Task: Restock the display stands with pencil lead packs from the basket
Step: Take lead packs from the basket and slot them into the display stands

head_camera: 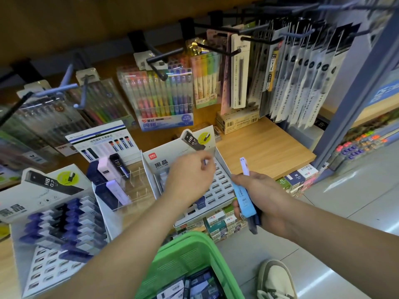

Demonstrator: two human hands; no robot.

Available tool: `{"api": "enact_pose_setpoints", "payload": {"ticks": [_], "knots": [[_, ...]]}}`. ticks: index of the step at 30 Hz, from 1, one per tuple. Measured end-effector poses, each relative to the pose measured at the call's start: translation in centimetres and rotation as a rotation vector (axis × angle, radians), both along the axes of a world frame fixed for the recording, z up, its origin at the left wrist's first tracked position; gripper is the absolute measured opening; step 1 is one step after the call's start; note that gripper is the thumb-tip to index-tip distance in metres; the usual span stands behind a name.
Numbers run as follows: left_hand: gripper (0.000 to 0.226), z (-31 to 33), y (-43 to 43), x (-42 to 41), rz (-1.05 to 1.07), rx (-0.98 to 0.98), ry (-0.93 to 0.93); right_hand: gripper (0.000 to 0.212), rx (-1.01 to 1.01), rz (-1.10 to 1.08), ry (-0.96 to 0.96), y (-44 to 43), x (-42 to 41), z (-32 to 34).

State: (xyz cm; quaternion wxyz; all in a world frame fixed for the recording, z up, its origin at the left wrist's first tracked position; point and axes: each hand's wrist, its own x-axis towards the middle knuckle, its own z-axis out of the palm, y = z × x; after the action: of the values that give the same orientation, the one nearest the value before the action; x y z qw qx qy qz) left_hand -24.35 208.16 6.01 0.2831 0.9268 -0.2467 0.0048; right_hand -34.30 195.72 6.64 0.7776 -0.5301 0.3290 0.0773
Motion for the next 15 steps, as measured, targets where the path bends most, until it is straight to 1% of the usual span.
{"api": "enact_pose_setpoints", "payload": {"ticks": [1, 2, 4, 5, 7, 9, 10, 12, 15], "knots": [[0.017, 0.4, 0.5, -1.7, 0.008, -0.143, 0.162, 0.013, -0.026, -0.017, -0.005, 0.2, 0.1, 0.0], [0.022, 0.7, 0.9, -3.5, -0.008, -0.25, 0.32, 0.011, -0.049, -0.028, -0.011, 0.4, 0.1, 0.0], [0.044, 0.9, 1.7, -6.4, -0.045, -0.359, 0.543, 0.012, -0.103, -0.026, -0.015, 0.9, 0.2, 0.0], [0.049, 0.8, 2.0, -7.4, -0.055, -0.385, 0.596, 0.013, -0.133, -0.024, -0.01, 1.2, 0.2, 0.0], [0.051, 0.5, 2.5, -8.6, -0.04, -0.432, 0.624, 0.014, -0.172, -0.003, -0.005, 1.9, 0.3, 0.1], [0.052, 0.5, 3.1, -9.4, -0.015, -0.452, 0.599, 0.015, -0.197, 0.035, -0.022, 2.6, 0.3, 0.2], [0.049, 0.6, 3.4, -9.7, -0.003, -0.442, 0.569, 0.016, -0.212, 0.059, -0.033, 2.9, 0.3, 0.2], [0.036, 0.7, 3.9, -10.2, 0.014, -0.428, 0.507, 0.019, -0.243, 0.11, -0.064, 3.3, 0.4, 0.1], [0.03, 1.1, 5.0, -10.8, 0.095, -0.489, 0.508, 0.022, -0.284, 0.188, -0.125, 3.8, 0.6, 0.2]]}}
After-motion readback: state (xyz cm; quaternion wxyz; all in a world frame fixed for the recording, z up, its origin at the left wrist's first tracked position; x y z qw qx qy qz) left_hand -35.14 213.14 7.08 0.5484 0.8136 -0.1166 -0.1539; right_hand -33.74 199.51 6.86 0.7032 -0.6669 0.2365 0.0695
